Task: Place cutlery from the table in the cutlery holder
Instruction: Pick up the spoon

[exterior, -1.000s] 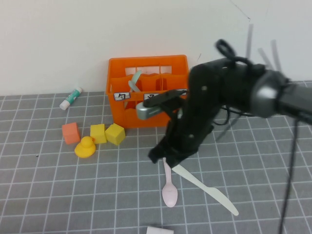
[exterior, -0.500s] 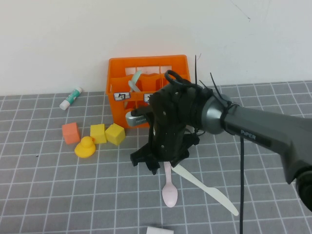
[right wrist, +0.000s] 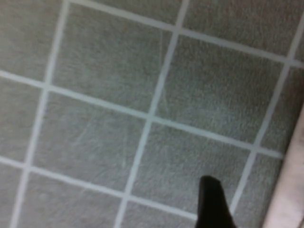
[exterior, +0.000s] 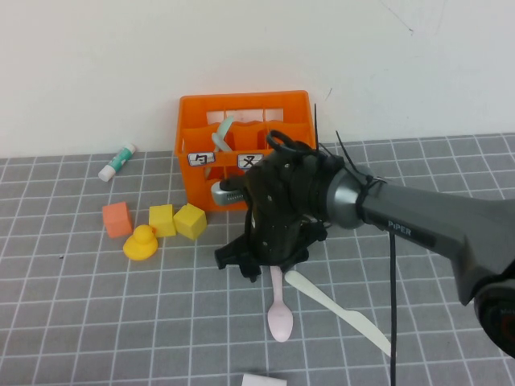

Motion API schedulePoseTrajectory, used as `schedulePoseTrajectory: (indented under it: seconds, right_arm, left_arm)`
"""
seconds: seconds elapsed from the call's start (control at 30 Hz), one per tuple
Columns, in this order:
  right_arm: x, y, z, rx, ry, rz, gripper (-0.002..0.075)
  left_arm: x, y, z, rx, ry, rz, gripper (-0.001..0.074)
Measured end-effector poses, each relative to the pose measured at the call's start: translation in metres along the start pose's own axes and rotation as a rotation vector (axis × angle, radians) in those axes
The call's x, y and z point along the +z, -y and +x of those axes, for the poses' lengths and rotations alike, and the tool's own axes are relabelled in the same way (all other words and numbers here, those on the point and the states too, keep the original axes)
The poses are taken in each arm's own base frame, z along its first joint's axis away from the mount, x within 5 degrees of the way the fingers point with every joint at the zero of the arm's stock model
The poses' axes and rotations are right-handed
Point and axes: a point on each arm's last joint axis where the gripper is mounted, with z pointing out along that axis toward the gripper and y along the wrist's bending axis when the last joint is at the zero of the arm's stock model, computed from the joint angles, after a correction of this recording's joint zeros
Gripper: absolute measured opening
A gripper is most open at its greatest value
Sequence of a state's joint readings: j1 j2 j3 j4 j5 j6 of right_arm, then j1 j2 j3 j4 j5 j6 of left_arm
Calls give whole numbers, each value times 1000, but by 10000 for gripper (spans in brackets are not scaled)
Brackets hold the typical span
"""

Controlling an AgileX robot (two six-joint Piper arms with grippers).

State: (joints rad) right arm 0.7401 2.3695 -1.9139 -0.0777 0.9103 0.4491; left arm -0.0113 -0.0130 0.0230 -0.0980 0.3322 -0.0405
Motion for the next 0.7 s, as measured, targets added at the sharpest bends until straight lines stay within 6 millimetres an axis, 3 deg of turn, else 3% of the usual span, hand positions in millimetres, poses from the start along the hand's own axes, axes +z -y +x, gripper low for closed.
schedulePoseTrajectory:
  seconds: [0.4, 0.63, 0.7]
  right_arm:
    - [7, 6, -1, -27, -2, 45, 367]
    - [6, 7, 2, -90, -42, 60, 162]
    - [5, 4, 4, -118, -49, 61, 155]
  left_arm:
    - [0, 0, 0, 0, -2, 0, -1]
    - [0, 0, 0, 2, -2, 0, -1]
    - [0, 0, 0, 4, -2, 0, -1]
